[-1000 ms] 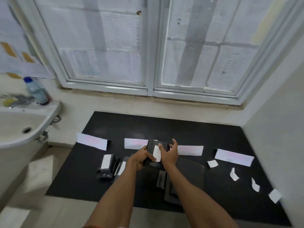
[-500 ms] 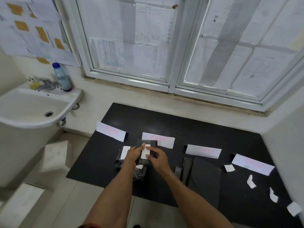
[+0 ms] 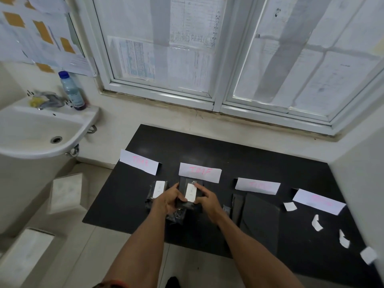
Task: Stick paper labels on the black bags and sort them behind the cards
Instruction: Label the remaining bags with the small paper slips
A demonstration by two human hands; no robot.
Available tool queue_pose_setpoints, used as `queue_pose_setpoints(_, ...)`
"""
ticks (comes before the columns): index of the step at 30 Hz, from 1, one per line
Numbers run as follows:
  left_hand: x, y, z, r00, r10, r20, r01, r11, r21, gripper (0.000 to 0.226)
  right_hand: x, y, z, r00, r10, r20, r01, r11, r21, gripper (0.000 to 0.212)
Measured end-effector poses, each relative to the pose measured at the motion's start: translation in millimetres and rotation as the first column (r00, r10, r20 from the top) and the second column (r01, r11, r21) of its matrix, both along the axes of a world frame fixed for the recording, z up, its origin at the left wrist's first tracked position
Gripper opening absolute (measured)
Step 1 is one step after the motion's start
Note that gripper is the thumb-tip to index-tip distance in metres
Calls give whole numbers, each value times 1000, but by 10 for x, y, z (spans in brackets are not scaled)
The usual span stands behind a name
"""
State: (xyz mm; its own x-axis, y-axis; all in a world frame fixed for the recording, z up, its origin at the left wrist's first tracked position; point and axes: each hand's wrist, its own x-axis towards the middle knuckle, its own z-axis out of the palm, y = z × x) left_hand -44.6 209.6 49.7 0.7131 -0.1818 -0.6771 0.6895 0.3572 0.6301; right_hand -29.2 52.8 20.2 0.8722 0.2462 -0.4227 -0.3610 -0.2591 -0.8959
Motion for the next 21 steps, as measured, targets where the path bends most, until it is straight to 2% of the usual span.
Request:
queue_pose_setpoints(6,49,-41,-97,998,-46,-50,48,998,30,64,-40,-105,-37,1000,22,-11,-22,999,-47,67)
queue_pose_setpoints(9,78,-89,-171,992,-103,-68,109,989,100,58,-67,-166,-101,1000,21,-22,-23,998,-64,69)
queue_pose_setpoints(12,122,-153,-249,985,-145,-96,163,963,217,41,-96,-233,-269,988,-125,-93,120,991,-59,71)
queue_pose_setpoints(14,126,-173,-257,990,-122,-76,141,923,358,26,-125,-300,-362,969,-223,-104,211,970,-121,70)
queue_pose_setpoints(15,119,-165,-266,990,-141,-25,137,874,467,22,-140,-335,-405,970,-228,-89,209,961,-179,69)
queue_pose_setpoints(16,112,-145,-306,979,-202,26,149,797,585,29,-154,-358,-441,975,-211,-77,189,955,-227,68)
queue_pose_setpoints(18,72,-105,-360,941,-338,34,192,610,769,44,-173,-377,-522,984,-170,-62,147,950,-274,68)
queue_pose_setpoints(21,40,-62,-529,884,-467,-36,246,398,884,51,-170,-321,-596,979,-187,-76,160,949,-272,68)
